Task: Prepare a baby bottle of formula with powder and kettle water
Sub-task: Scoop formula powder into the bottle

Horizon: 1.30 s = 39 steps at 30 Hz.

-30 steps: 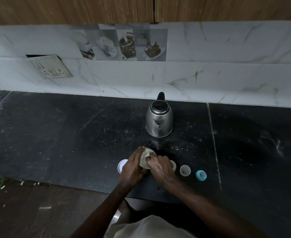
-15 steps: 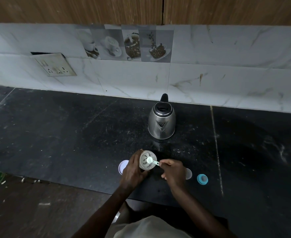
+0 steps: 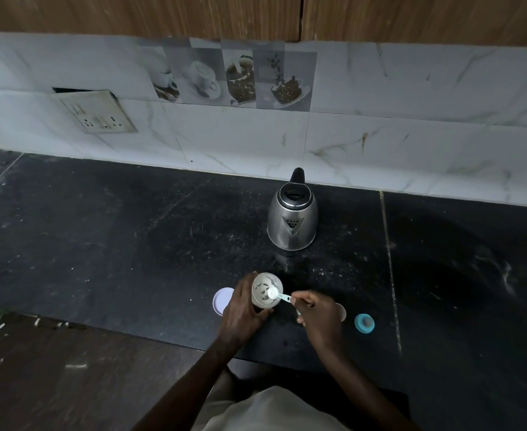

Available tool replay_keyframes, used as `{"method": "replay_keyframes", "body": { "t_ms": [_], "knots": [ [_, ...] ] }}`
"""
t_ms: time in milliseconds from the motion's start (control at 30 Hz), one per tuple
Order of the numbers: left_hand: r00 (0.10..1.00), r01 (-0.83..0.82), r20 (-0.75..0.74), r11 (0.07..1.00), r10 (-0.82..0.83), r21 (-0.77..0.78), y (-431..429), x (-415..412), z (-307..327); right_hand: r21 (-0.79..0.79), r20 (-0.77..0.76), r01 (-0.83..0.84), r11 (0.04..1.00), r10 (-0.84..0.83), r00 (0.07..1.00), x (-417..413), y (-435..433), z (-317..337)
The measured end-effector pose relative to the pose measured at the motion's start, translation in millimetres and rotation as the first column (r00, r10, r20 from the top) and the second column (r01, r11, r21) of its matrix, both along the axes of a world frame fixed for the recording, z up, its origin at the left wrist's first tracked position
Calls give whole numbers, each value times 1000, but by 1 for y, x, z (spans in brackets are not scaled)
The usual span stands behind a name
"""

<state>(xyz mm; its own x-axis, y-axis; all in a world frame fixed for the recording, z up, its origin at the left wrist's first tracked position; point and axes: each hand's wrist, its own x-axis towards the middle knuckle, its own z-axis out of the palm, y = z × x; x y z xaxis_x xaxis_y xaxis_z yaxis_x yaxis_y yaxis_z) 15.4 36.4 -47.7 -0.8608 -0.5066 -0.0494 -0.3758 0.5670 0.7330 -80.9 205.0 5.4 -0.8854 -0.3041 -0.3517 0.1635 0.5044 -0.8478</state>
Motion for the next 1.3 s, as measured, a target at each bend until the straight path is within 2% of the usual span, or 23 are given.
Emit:
{"method": "replay_keyframes", "body": {
  "t_ms": [67, 167, 300, 500, 600, 667, 733, 800, 900, 967, 1033, 1100, 1300],
  "knots": [
    [1000, -4, 10, 1000, 4, 9, -2, 0, -3, -100, 166, 141, 985, -123, 978, -3, 1, -1],
    [999, -27, 46, 998, 24, 61, -4, 0, -8, -194, 306, 264, 945, -198, 931, -7, 7, -1],
    [997, -61, 59, 990, 54, 124, -7, 5, -14, -230, 332, 329, 916, -244, 911, -12, 25, 1],
    [998, -23, 56, 992, 17, 123, -13, 12, -23, -92, 62, 269, 959, -264, 963, -17, 62, -3],
    [1000, 5, 13, 1000, -4, -26, -6, 10, -18, -61, 0, 214, 975, -214, 977, -16, 73, -4],
    [983, 102, -130, 970, -133, -219, 7, 4, 3, -41, -72, 166, 985, -169, 983, -14, 77, -7],
    [939, 236, -188, 936, -289, -259, 30, -5, 21, 0, -200, 110, 994, -108, 974, -13, 79, -12],
    [925, 329, -131, 924, -357, -195, 51, -16, 28, 81, -390, 40, 996, -5, 921, -12, 81, -21],
    [924, 382, 21, 919, -382, -99, 67, -31, 24, 216, -617, -15, 976, 149, 773, -9, 78, -25],
    [919, 390, 95, 917, -382, -87, 70, -40, 24, 334, -693, -72, 940, 297, 657, -7, 78, -33],
    [927, 356, 146, 933, -345, -60, 72, -46, 22, 486, -679, -125, 865, 464, 569, -3, 80, -46],
    [936, 314, 183, 948, -300, -54, 71, -50, 16, 523, -677, -127, 843, 502, 539, -1, 82, -53],
    [935, 307, 205, 949, -289, -65, 67, -54, 5, 430, -732, -78, 899, 398, 553, 5, 80, -45]
  ]
}}
